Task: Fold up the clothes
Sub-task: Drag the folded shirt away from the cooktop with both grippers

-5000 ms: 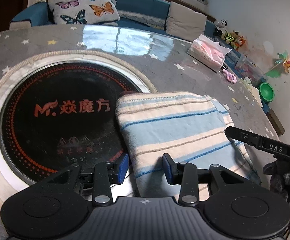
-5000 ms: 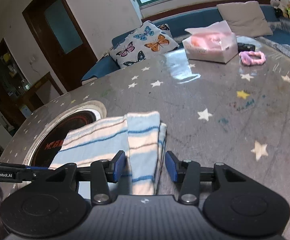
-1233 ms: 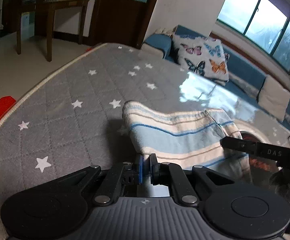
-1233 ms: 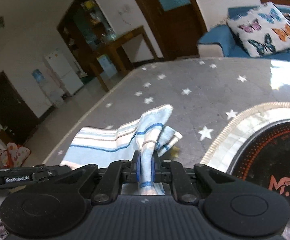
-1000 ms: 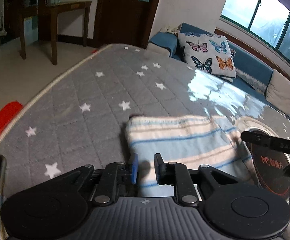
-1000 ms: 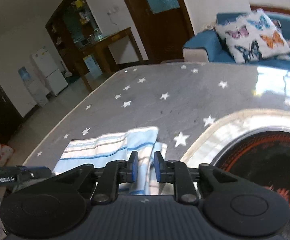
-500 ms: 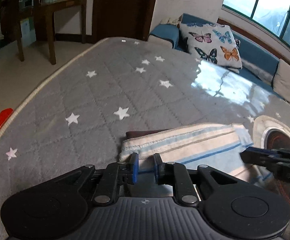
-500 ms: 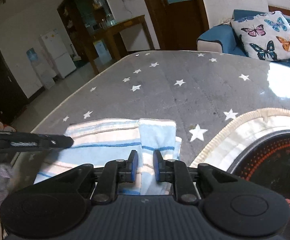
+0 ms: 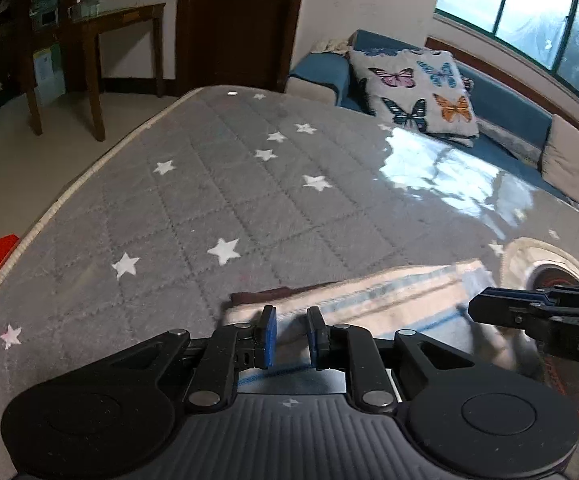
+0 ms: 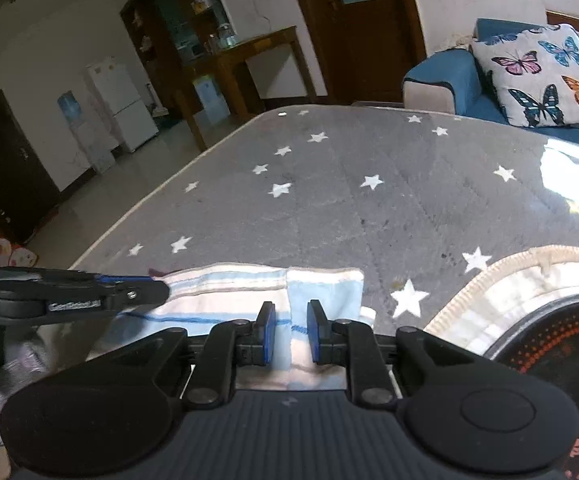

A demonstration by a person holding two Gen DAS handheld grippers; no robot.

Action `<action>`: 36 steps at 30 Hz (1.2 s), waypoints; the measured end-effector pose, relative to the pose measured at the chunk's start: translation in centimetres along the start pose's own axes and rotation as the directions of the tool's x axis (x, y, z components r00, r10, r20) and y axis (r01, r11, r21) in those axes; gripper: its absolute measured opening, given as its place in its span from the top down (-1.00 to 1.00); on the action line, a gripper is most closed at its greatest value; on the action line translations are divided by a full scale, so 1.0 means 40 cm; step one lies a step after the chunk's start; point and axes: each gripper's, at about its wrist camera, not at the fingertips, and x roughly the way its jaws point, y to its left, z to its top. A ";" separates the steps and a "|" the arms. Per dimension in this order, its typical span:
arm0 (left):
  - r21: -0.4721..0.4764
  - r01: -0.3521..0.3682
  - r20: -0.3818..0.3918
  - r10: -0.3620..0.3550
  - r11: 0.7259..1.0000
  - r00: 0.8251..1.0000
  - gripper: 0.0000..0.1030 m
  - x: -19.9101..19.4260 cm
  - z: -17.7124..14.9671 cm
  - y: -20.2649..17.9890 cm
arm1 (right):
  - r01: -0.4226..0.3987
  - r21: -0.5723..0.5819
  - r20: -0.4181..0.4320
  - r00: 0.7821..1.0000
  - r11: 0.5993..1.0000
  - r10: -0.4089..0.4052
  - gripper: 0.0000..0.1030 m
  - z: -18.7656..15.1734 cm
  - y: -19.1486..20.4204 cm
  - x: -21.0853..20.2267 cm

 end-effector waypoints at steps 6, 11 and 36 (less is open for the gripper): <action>0.066 0.039 0.007 -0.040 0.997 0.999 0.41 -0.058 -0.053 -0.043 | -0.021 -0.050 -0.036 0.999 0.999 0.019 0.67 -0.033 0.014 -0.079; 0.101 0.093 0.000 -0.094 0.991 0.996 0.41 -0.112 -0.119 -0.075 | -0.039 -0.090 -0.052 0.998 0.995 0.035 0.67 -0.082 0.040 -0.155; 0.139 0.067 -0.001 -0.067 0.988 0.998 0.31 -0.183 -0.278 -0.090 | -0.012 -0.083 -0.046 0.999 0.996 0.008 0.65 -0.305 -0.002 -0.283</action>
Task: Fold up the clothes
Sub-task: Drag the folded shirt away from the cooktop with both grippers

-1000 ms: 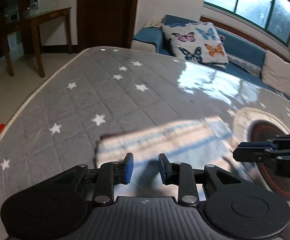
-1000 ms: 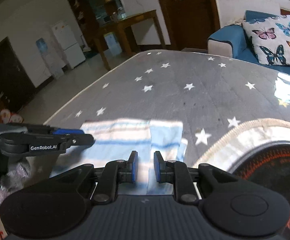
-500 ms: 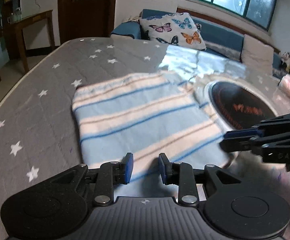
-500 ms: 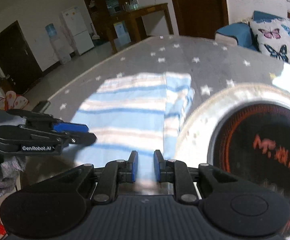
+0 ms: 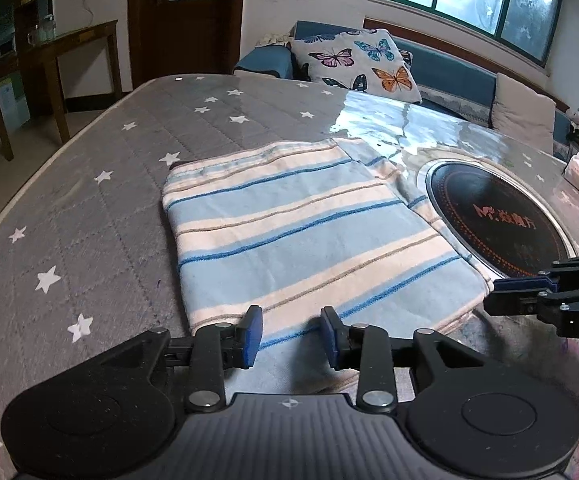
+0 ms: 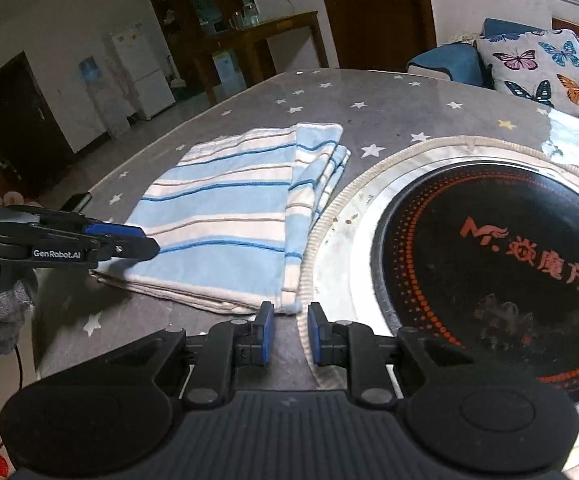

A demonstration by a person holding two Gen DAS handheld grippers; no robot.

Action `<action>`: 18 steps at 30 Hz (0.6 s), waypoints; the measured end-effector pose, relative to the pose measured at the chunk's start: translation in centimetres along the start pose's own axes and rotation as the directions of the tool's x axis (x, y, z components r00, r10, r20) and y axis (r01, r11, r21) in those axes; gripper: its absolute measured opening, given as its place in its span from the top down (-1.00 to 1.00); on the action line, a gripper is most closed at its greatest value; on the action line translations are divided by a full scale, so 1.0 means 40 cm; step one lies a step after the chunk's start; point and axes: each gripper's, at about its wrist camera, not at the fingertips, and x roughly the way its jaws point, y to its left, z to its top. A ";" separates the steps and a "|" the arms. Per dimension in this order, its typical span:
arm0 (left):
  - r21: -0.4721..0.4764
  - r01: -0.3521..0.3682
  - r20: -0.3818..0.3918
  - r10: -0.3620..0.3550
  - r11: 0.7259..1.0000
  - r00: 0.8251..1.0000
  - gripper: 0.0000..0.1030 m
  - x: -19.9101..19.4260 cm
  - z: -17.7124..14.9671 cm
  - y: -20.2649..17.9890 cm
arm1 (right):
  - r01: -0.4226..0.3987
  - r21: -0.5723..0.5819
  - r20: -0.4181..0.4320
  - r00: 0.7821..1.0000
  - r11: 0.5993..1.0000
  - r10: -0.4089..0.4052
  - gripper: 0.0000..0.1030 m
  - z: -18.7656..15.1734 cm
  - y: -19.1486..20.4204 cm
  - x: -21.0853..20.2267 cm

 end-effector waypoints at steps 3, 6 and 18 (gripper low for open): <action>0.011 -0.004 0.001 0.004 1.000 1.000 0.30 0.000 -0.002 -0.003 | 0.003 -0.013 0.026 1.000 1.000 -0.003 0.81 -0.003 0.000 0.008; 0.005 -0.009 -0.001 0.009 1.000 1.000 0.29 -0.002 -0.002 -0.001 | 0.009 0.004 0.027 1.000 1.000 -0.009 0.84 -0.003 -0.006 0.010; 0.043 -0.046 0.023 0.045 0.998 0.999 0.09 -0.044 -0.031 -0.022 | 0.051 -0.156 0.121 0.992 0.986 -0.032 0.77 0.039 0.120 -0.014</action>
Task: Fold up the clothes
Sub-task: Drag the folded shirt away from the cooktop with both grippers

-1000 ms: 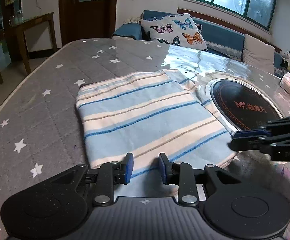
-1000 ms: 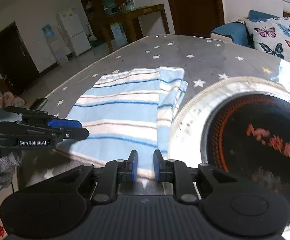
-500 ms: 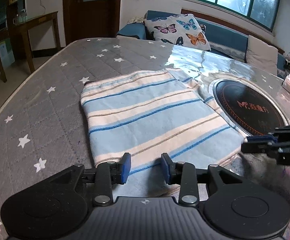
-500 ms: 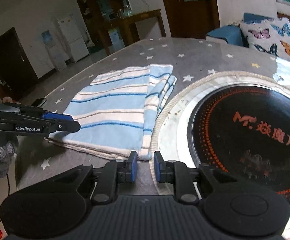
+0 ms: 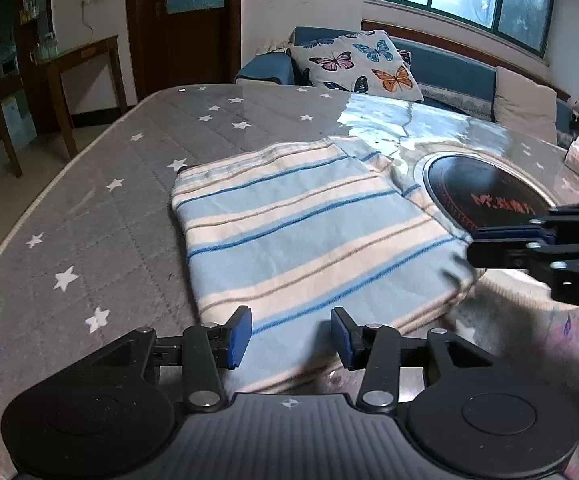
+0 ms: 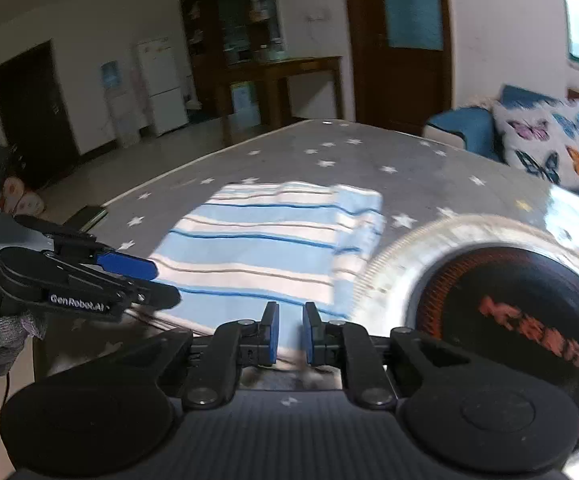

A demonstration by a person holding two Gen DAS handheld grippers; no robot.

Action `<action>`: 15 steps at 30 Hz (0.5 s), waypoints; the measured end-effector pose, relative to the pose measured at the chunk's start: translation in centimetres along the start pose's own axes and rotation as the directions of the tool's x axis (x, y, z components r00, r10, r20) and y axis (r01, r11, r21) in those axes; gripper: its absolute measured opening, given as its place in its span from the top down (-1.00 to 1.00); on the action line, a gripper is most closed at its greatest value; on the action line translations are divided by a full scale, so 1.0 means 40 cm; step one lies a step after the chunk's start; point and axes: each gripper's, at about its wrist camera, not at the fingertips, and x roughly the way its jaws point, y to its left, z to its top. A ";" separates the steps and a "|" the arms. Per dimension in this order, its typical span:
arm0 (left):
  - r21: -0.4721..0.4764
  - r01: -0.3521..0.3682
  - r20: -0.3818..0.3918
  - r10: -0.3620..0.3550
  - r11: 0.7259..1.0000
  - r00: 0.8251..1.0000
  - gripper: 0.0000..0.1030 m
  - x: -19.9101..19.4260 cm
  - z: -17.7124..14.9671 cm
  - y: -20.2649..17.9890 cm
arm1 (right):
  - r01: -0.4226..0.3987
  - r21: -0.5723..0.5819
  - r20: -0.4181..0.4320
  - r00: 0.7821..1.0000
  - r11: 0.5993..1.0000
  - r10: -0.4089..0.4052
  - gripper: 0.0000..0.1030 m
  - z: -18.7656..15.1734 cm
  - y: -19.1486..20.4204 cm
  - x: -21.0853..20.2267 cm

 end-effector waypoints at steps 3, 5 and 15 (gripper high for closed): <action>-0.007 0.001 -0.004 -0.001 1.000 1.000 0.09 0.000 -0.012 0.006 | 0.004 -0.032 -0.035 0.999 0.999 -0.005 0.76 -0.007 0.023 0.038; -0.008 -0.004 -0.005 0.004 1.000 1.000 0.09 0.001 -0.021 0.008 | 0.022 -0.056 -0.077 0.997 0.998 -0.027 0.76 -0.030 0.028 0.065; -0.056 -0.017 0.002 0.017 0.998 1.000 -0.45 -0.032 -0.030 -0.007 | 0.033 -0.021 -0.050 0.998 0.999 -0.034 0.13 -0.041 0.040 0.009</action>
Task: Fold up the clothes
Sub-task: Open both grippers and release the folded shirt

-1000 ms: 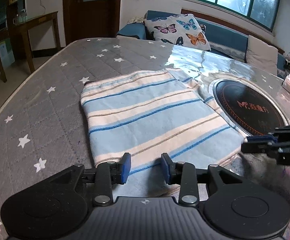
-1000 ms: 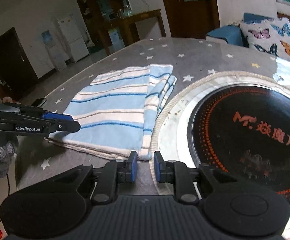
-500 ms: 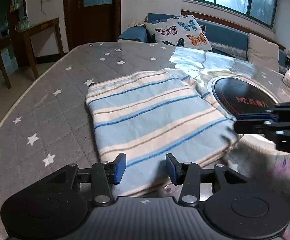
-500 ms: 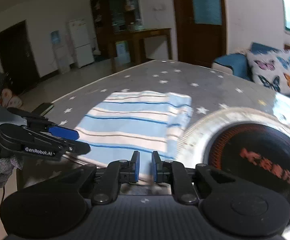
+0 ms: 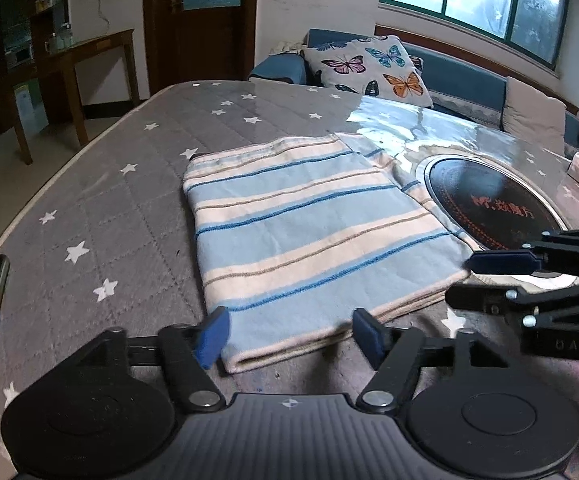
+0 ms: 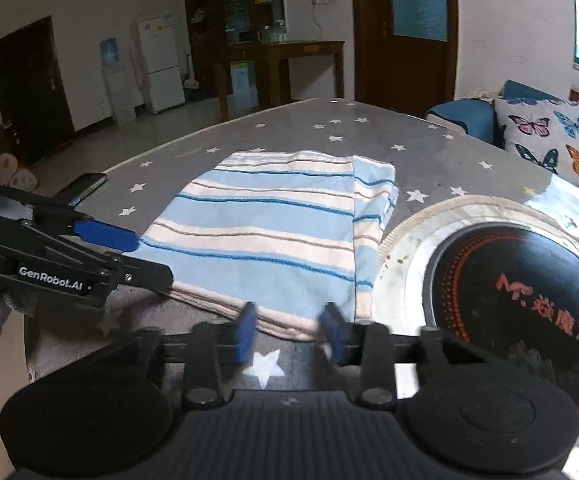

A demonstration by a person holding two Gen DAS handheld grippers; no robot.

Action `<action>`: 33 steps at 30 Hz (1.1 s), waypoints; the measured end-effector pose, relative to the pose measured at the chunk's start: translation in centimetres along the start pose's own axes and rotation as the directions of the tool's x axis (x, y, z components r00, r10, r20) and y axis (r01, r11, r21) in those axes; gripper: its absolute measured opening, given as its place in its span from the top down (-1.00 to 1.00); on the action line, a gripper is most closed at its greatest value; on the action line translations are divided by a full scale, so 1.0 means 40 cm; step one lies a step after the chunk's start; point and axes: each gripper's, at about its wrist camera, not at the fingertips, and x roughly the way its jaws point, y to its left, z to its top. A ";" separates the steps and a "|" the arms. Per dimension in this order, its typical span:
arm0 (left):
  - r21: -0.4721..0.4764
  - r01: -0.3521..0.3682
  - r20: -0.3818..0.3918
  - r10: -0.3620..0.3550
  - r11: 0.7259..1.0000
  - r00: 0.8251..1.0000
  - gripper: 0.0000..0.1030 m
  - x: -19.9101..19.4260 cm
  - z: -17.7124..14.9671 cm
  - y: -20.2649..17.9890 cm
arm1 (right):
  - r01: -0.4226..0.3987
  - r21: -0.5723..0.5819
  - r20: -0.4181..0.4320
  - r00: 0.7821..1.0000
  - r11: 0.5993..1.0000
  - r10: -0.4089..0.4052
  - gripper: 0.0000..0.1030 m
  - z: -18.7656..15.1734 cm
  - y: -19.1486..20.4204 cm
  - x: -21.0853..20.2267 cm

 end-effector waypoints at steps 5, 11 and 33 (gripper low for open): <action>-0.029 -0.020 0.012 0.020 0.999 1.000 -0.72 -0.024 -0.013 -0.005 | 0.005 0.027 0.016 1.000 1.000 -0.006 -0.15 -0.020 0.004 -0.021; -0.028 -0.055 0.035 0.056 0.998 0.998 -0.96 -0.053 -0.029 -0.021 | 0.013 0.056 0.043 0.999 0.998 -0.016 -0.59 -0.035 0.015 -0.051; -0.060 -0.059 0.075 0.064 0.996 0.995 -1.00 -0.109 -0.090 -0.056 | 0.061 0.080 0.067 0.996 0.995 -0.066 -1.00 -0.090 0.070 -0.111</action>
